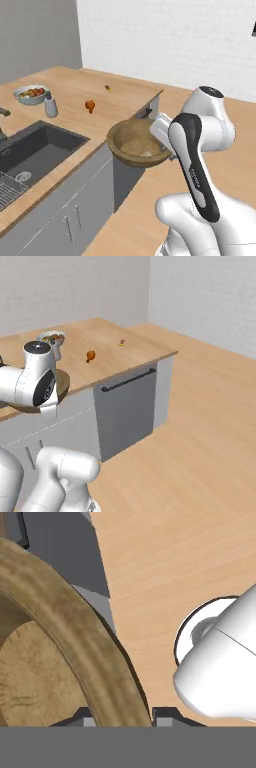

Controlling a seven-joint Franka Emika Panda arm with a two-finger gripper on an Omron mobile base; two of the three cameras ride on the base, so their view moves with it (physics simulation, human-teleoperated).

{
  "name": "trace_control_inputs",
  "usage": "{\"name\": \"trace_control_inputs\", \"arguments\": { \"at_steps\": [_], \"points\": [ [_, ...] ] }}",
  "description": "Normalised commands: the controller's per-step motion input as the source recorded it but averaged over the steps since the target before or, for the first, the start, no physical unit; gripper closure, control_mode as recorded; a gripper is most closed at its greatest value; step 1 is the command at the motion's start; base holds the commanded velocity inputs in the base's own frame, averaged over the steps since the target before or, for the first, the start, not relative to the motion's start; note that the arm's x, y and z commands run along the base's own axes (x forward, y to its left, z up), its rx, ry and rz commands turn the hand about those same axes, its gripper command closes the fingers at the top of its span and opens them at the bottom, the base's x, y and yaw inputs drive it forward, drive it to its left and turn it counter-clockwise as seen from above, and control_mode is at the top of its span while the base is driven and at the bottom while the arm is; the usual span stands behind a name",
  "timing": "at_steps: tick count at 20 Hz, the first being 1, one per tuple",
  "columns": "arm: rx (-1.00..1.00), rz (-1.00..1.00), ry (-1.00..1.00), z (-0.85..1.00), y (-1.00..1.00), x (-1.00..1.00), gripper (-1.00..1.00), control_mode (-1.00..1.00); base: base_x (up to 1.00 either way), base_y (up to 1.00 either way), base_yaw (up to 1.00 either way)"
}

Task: Pick the garlic from the sink and place it in the bowl. Then pick the bowl and place it in the microwave. Then close the microwave door and press the start button.

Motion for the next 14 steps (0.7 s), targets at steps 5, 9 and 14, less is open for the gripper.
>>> {"name": "trace_control_inputs", "arguments": {
  "at_steps": [5,9,14],
  "points": [
    [0.0,0.0,0.0,0.0,0.0,0.0,1.0,1.0,0.0,-0.1,-0.86],
    [0.0,0.0,0.0,0.0,0.0,0.0,1.0,1.0,0.14,0.0,-0.82],
    [0.0,0.0,0.0,0.0,0.0,0.0,1.0,1.0,0.84,0.19,-0.57]
  ]
}}
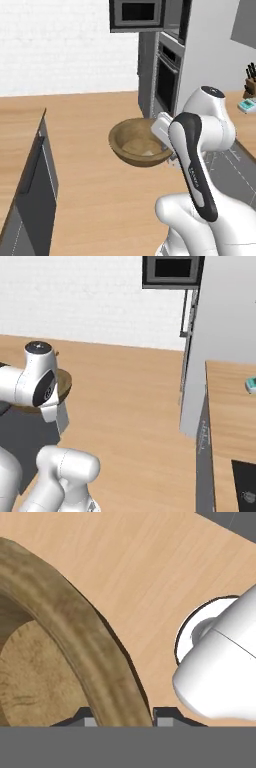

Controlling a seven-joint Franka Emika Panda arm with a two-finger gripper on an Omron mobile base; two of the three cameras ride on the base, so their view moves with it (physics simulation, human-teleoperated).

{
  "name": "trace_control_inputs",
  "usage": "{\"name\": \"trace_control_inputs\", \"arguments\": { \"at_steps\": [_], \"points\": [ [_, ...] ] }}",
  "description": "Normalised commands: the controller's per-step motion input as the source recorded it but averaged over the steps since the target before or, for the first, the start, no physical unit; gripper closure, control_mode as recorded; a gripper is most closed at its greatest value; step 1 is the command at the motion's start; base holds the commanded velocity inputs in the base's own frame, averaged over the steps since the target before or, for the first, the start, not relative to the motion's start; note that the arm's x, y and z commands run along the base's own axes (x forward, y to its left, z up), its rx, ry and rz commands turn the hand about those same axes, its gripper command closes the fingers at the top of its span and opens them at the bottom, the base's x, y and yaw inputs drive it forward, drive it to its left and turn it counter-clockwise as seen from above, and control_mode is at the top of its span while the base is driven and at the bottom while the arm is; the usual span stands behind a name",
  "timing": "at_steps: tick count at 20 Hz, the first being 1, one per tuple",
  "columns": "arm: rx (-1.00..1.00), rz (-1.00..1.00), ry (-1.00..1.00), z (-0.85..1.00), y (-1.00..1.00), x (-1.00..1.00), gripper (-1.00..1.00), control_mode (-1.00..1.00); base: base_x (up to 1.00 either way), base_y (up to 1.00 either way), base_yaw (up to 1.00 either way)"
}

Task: Pick the garlic from the sink and place it in the bowl. Then pick the bowl and place it in the microwave. Then close the microwave door and press the start button.

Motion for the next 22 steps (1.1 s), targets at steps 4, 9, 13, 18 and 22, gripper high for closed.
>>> {"name": "trace_control_inputs", "arguments": {
  "at_steps": [4,9,13,18,22],
  "points": [
    [0.0,0.0,0.0,0.0,0.0,0.0,1.0,1.0,1.0,0.29,-0.39],
    [0.0,0.0,0.0,0.0,0.0,0.0,1.0,1.0,1.0,0.4,-0.42],
    [0.0,0.0,0.0,0.0,0.0,0.0,1.0,1.0,1.0,0.6,-0.47],
    [0.0,0.0,0.0,0.0,0.0,0.0,1.0,1.0,1.0,0.73,-0.47],
    [0.0,0.0,0.0,0.0,0.0,0.0,1.0,1.0,1.0,0.77,-0.46]
  ]
}}
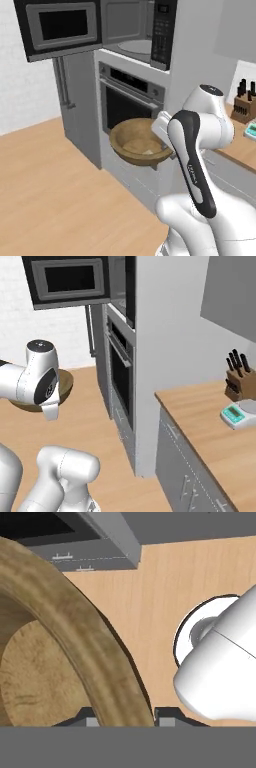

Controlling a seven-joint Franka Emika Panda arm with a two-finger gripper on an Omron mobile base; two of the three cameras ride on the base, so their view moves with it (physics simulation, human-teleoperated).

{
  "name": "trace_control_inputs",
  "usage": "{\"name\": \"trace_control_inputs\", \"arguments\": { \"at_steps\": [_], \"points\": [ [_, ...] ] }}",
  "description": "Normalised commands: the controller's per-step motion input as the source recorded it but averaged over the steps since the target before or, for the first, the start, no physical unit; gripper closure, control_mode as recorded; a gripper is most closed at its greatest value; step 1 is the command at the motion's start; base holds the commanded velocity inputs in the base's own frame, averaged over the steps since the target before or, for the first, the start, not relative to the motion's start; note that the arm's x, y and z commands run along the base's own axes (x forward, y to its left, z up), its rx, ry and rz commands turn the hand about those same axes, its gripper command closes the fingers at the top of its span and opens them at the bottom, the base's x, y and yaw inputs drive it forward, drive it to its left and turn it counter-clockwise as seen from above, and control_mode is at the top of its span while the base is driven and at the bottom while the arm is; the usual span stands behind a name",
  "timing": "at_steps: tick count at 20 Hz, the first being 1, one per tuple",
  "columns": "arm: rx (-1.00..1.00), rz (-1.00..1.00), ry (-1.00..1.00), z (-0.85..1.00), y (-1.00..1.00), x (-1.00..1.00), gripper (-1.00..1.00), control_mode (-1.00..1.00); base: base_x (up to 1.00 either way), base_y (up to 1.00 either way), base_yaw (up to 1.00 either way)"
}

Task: Pick the garlic from the sink and place it in the bowl. Then pick the bowl and place it in the microwave. Then close the microwave door and press the start button.

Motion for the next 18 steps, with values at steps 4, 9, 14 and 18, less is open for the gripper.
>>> {"name": "trace_control_inputs", "arguments": {
  "at_steps": [4,9,14,18],
  "points": [
    [0.0,0.0,0.0,0.0,0.0,0.0,1.0,1.0,0.91,0.89,-0.47],
    [0.0,0.0,0.0,0.0,0.0,0.0,1.0,1.0,0.71,1.0,-0.47],
    [0.0,0.0,0.0,0.0,0.0,0.0,1.0,1.0,0.29,1.0,-0.47],
    [0.0,0.0,0.0,0.0,0.0,0.0,1.0,1.0,0.07,0.97,-0.5]
  ]
}}
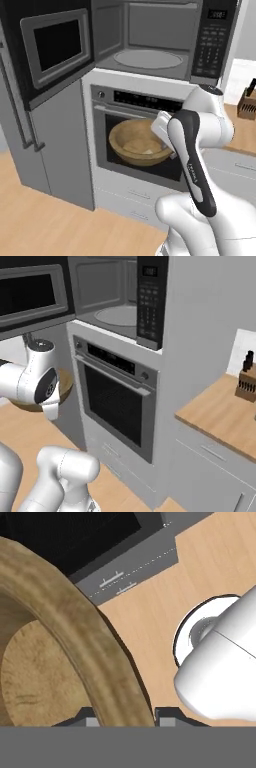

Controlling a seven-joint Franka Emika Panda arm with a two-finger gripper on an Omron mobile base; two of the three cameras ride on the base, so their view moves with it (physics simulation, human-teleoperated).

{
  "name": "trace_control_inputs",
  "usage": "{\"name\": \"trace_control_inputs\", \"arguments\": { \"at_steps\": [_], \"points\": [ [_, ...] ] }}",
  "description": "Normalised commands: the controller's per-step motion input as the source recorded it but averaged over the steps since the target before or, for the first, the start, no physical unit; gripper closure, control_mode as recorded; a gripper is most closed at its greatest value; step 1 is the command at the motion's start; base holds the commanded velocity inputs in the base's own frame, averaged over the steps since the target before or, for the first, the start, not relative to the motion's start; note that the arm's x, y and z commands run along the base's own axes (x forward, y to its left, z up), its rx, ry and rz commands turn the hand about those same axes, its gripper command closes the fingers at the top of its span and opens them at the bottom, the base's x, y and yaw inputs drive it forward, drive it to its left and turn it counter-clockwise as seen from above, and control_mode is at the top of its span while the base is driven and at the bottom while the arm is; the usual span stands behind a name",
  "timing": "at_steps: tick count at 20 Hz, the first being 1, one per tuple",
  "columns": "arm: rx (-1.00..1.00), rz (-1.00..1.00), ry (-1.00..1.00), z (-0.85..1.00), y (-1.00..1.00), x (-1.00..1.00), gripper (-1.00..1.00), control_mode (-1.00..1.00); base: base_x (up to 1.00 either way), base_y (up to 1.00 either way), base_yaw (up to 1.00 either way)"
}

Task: Pick the garlic from the sink and place it in the bowl. Then pick the bowl and place it in the microwave. Then close the microwave door and press the start button.

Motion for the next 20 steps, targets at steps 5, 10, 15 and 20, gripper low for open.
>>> {"name": "trace_control_inputs", "arguments": {
  "at_steps": [5,10,15,20],
  "points": [
    [0.0,0.0,0.0,0.0,0.0,0.0,1.0,1.0,0.19,0.7,-0.51],
    [0.0,0.0,0.0,0.0,0.0,0.0,1.0,1.0,0.25,0.51,-0.47],
    [0.0,0.0,0.0,0.0,0.0,0.0,1.0,1.0,0.09,0.44,-0.53],
    [0.0,0.0,0.0,0.0,0.0,0.0,1.0,1.0,0.37,0.61,-0.48]
  ]
}}
